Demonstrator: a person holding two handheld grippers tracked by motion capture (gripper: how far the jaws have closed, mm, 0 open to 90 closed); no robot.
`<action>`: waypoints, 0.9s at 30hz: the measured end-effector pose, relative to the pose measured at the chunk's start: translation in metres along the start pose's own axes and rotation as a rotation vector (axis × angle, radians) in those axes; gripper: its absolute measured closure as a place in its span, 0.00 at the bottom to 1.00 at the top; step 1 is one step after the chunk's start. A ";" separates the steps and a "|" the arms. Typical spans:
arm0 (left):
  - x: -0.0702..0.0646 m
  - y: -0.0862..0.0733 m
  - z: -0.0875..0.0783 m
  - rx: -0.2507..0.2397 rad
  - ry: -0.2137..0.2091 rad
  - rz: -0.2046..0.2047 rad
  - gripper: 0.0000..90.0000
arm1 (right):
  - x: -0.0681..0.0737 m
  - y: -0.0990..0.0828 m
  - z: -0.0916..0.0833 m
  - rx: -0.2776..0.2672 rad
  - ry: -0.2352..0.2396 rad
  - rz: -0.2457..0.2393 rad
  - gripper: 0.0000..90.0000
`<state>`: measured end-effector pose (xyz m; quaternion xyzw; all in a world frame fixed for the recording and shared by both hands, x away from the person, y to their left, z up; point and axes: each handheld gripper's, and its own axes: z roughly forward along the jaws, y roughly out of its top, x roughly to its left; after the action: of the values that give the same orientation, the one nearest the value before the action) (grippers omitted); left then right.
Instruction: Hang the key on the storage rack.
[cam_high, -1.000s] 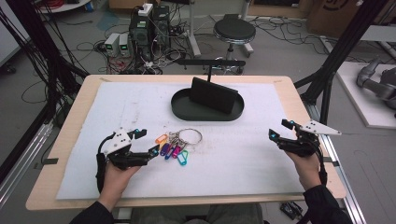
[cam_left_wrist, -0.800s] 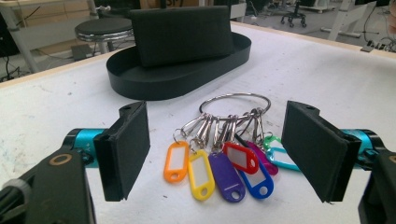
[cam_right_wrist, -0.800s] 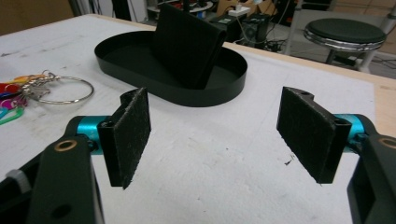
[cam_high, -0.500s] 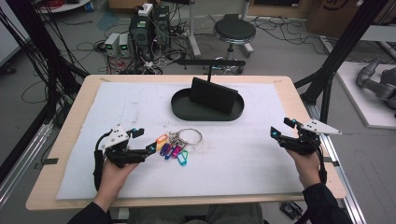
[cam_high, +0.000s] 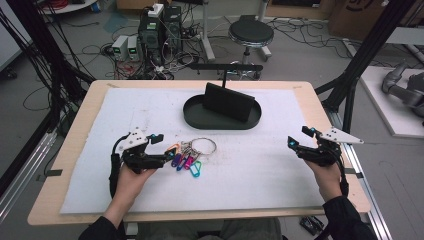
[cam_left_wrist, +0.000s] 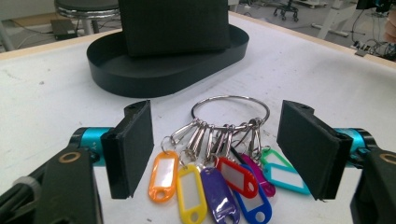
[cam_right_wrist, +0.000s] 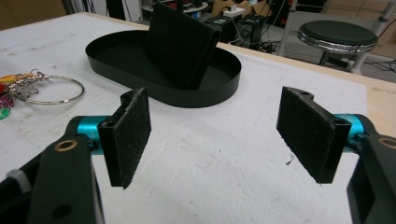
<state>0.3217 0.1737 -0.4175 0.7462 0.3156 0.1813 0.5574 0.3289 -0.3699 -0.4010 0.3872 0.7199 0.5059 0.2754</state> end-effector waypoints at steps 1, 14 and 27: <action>-0.001 0.001 0.002 -0.005 -0.002 0.006 0.31 | 0.001 0.000 0.000 0.001 0.005 -0.003 0.29; -0.032 0.019 0.036 0.041 -0.095 0.175 0.43 | 0.003 0.001 0.003 0.004 0.013 -0.005 0.29; -0.055 0.020 0.080 0.163 -0.130 0.315 0.51 | 0.001 0.000 0.002 0.001 0.011 -0.001 0.29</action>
<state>0.3366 0.0756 -0.4187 0.8393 0.1718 0.1915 0.4790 0.3304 -0.3679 -0.4015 0.3843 0.7218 0.5076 0.2715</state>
